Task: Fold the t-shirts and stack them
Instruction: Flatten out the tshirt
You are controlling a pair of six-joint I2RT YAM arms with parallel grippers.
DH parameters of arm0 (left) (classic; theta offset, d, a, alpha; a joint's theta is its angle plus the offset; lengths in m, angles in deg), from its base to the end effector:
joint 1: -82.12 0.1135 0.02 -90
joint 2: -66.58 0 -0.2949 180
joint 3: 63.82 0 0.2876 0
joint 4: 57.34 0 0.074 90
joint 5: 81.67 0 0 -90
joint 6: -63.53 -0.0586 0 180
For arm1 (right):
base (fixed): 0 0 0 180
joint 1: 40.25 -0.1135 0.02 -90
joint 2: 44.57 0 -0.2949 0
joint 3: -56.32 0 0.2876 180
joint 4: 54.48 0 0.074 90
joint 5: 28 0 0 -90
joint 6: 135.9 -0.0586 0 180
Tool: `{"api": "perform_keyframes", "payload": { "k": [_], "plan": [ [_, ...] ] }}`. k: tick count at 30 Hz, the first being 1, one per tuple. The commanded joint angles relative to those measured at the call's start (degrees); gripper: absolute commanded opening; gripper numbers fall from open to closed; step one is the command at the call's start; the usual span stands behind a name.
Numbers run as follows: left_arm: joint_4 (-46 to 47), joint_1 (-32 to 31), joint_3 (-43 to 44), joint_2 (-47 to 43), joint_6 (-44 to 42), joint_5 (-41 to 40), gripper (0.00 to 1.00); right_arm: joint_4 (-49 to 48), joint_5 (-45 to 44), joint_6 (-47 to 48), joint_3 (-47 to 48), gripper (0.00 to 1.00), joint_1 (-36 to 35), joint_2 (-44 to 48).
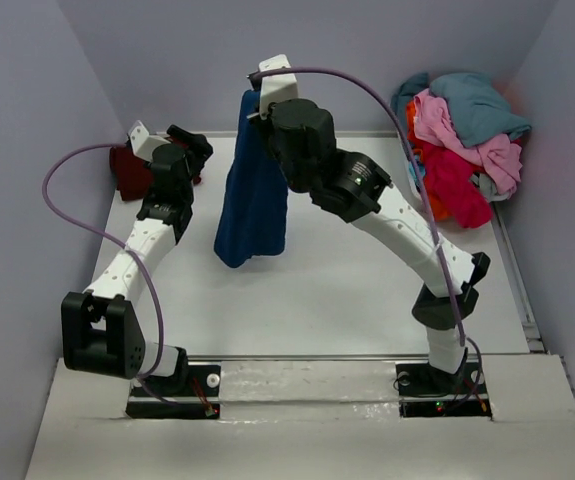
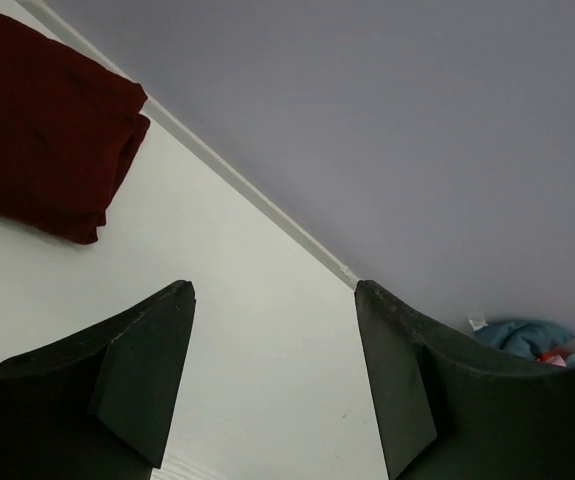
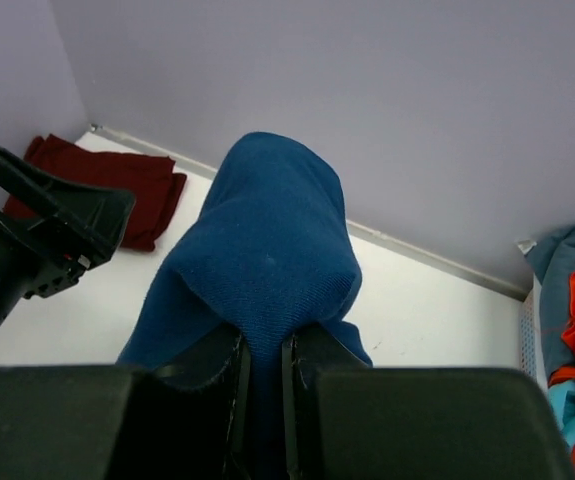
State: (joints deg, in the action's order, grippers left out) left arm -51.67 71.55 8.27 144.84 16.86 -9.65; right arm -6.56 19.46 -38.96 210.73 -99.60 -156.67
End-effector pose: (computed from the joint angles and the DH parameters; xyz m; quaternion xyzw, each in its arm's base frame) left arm 0.3726 -0.0511 0.3702 -0.3034 0.6420 -0.2162 0.6701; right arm 0.2687 0.3758 0.5689 -0.1735 0.7113 0.0353 0.6803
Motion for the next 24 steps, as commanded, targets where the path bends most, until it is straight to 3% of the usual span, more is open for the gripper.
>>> {"api": "perform_keyframes", "payload": {
  "k": [1, 4, 7, 9, 10, 15, 19, 24],
  "plan": [
    [2.1, 0.6, 2.5, -0.8, -0.7, -0.2, 0.77, -7.7, -0.9, 1.9, -0.5, 0.07, -1.6, 6.8],
    [2.0, 0.6, 2.2, -0.6, -0.4, -0.3, 0.77, -12.1, -6.7, 5.4, -5.4, 0.07, -1.6, 8.3],
    [2.6, 0.6, 1.4, -0.3, -0.1, -0.2, 0.78, -10.3, -10.2, 5.5, -7.0, 0.07, -0.4, 6.2],
    [2.6, 0.6, 1.2, 0.0, 0.1, -0.2, 0.78, -0.7, -7.0, -0.8, -7.8, 0.07, 2.3, 5.0],
    [2.7, 0.6, 1.0, -0.2, 0.2, -0.4, 0.78, 3.8, -4.9, -8.4, -9.1, 0.07, 3.4, 4.6],
    [3.4, 0.6, 0.2, -0.2, 0.3, -0.7, 0.78, 3.3, 4.4, -21.8, -27.7, 0.07, 9.8, 4.0],
    [4.1, 0.6, -0.9, 0.5, 0.7, -0.3, 0.78, 2.1, 4.9, -23.6, -32.1, 0.07, 11.0, 0.4],
    [5.5, -0.2, -2.7, 2.0, 2.0, 2.4, 0.78, 4.1, 6.2, -24.1, -28.6, 0.07, 14.2, -3.8]
  ]
}}
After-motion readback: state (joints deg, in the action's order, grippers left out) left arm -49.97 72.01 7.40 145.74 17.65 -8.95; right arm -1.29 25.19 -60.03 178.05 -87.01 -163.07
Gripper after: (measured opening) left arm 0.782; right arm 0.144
